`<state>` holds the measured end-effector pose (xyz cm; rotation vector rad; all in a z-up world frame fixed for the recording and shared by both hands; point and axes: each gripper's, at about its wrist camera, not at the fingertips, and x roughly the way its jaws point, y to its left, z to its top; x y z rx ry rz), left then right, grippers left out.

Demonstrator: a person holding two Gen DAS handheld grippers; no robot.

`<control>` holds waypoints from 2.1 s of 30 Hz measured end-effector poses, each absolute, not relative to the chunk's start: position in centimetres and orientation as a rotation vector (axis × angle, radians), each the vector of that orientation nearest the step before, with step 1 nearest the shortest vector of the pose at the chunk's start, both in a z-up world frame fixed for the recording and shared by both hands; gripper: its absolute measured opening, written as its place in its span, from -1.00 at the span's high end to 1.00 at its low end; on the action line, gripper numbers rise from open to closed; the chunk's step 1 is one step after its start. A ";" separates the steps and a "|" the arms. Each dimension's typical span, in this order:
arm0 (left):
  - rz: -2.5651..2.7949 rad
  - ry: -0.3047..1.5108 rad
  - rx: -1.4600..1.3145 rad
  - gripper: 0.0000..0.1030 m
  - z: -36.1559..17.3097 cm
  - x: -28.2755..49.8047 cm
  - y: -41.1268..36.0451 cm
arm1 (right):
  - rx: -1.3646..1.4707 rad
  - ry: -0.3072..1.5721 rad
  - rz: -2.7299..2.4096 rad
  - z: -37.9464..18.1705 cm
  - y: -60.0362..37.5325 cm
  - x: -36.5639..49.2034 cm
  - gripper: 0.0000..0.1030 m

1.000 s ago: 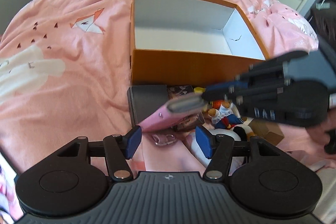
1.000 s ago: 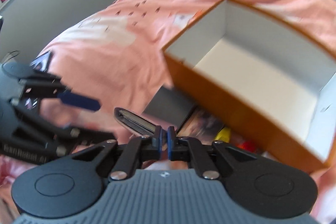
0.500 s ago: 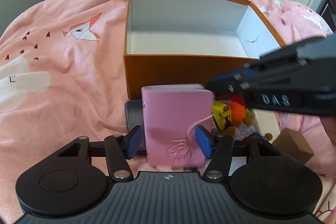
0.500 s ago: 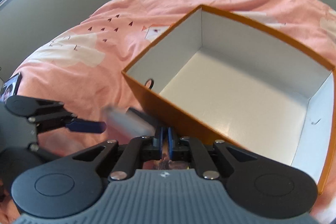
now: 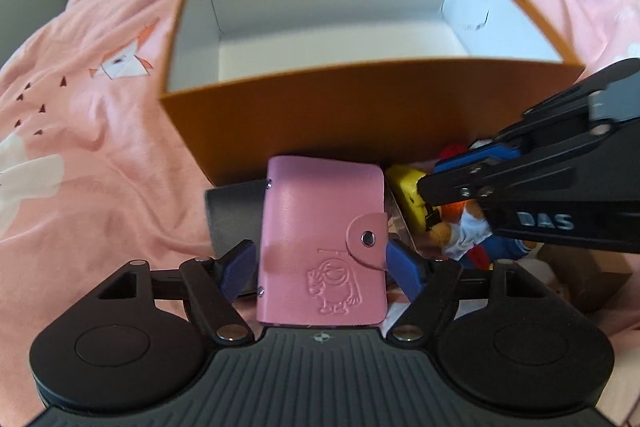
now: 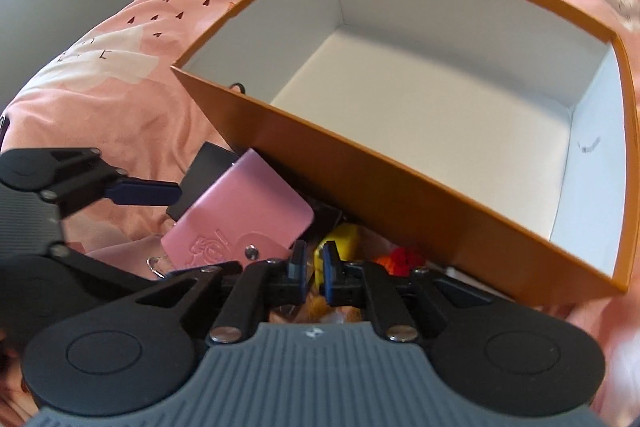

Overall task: Organize objects
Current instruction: 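Grasp the pink card wallet with the left tool and lift it, then carry the wallet toward the box with the left tool while the right tool grasps the pink plush backpack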

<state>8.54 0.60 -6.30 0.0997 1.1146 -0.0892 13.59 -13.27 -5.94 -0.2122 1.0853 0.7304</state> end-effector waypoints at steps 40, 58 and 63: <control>0.148 1.009 -0.026 -0.73 -0.2 2.7 9.3 | -0.200 1.195 1.203 -1.4 -6.0 6.4 0.38; 0.109 0.917 -0.131 -0.73 0.9 1.5 10.7 | -0.228 1.244 1.095 -2.2 -4.8 8.1 0.43; 0.098 0.862 -0.135 -0.73 2.6 1.8 10.2 | -0.051 1.227 1.037 0.3 -8.8 10.4 0.51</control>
